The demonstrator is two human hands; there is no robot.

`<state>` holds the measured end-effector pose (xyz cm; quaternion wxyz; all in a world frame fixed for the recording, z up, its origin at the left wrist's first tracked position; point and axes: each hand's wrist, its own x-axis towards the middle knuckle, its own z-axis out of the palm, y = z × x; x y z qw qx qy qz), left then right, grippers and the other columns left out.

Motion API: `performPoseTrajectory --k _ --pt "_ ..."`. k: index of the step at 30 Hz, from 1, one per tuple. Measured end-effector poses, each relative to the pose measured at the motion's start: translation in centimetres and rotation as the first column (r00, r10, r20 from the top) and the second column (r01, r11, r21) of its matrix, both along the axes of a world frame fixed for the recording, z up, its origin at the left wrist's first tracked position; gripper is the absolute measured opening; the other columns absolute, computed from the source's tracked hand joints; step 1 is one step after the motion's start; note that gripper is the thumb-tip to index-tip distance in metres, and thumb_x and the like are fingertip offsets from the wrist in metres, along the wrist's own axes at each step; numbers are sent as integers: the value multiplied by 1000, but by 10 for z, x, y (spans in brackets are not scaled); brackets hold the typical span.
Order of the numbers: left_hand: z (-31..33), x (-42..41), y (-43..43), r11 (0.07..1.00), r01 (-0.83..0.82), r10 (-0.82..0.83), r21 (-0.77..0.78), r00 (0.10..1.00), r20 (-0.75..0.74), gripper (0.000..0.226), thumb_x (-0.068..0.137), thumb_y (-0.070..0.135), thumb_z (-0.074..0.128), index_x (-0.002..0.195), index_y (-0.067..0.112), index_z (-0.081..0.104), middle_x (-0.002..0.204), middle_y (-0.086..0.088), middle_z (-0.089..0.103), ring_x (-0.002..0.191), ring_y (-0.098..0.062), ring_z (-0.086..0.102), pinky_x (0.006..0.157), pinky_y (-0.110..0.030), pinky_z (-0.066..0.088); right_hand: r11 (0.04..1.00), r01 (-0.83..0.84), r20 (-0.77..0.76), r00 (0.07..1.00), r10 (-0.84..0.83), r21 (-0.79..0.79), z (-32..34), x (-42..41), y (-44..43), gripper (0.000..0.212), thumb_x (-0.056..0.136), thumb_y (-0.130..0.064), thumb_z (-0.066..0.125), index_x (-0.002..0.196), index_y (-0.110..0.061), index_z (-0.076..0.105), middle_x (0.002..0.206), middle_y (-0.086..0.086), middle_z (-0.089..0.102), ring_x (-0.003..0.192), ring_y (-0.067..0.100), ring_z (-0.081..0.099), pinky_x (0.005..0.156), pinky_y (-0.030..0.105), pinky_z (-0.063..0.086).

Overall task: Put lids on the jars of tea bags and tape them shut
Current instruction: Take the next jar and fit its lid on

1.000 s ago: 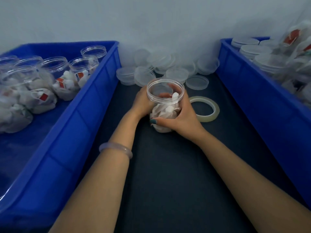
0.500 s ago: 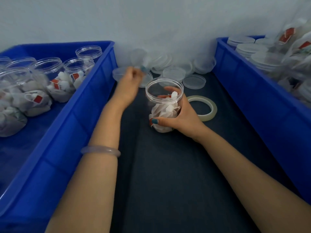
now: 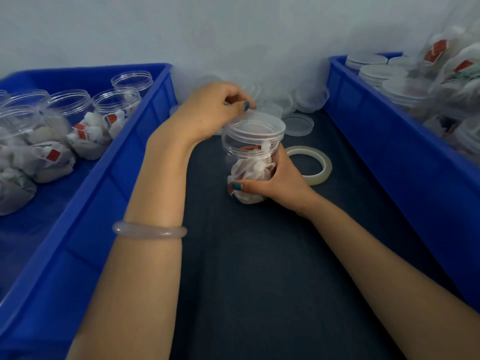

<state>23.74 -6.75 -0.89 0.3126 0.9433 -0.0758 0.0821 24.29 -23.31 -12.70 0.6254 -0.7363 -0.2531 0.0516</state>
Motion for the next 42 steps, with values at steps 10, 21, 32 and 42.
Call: performPoseTrajectory --k 10,21,32,42 --pt "21 -21 -16 937 283 -226 203 938 -263 38 106 36 45 143 42 49 149 18 46 135 0 41 95 -13 33 1000 -3 -2 1000 3 14 -3 2 -1 81 70 0 89 130 -23 40 127 -6 60 111 -7 59 91 11 46" --pt "21 -23 -26 849 179 -37 497 959 -282 84 72 59 77 144 46 35 128 -4 48 105 -25 55 89 -39 49 1000 -11 8 1000 11 -9 -2 3 -1 89 71 -5 90 139 -23 36 131 -13 56 117 -11 55 92 8 44" --pt "1 -27 -69 695 -204 382 689 917 -114 98 84 87 27 154 19 19 151 -23 19 95 -35 47 56 -36 26 998 -5 -43 999 2 -64 -4 2 -4 75 74 -10 88 130 -21 40 123 -11 60 112 -11 58 91 8 46" --pt "5 -21 -59 810 21 172 586 947 -272 114 78 82 49 159 14 6 162 -12 9 147 -37 20 117 -51 29 998 1 -20 1000 -3 -68 -2 2 -4 66 74 -4 87 123 -21 45 115 -15 59 100 -19 58 82 2 43"
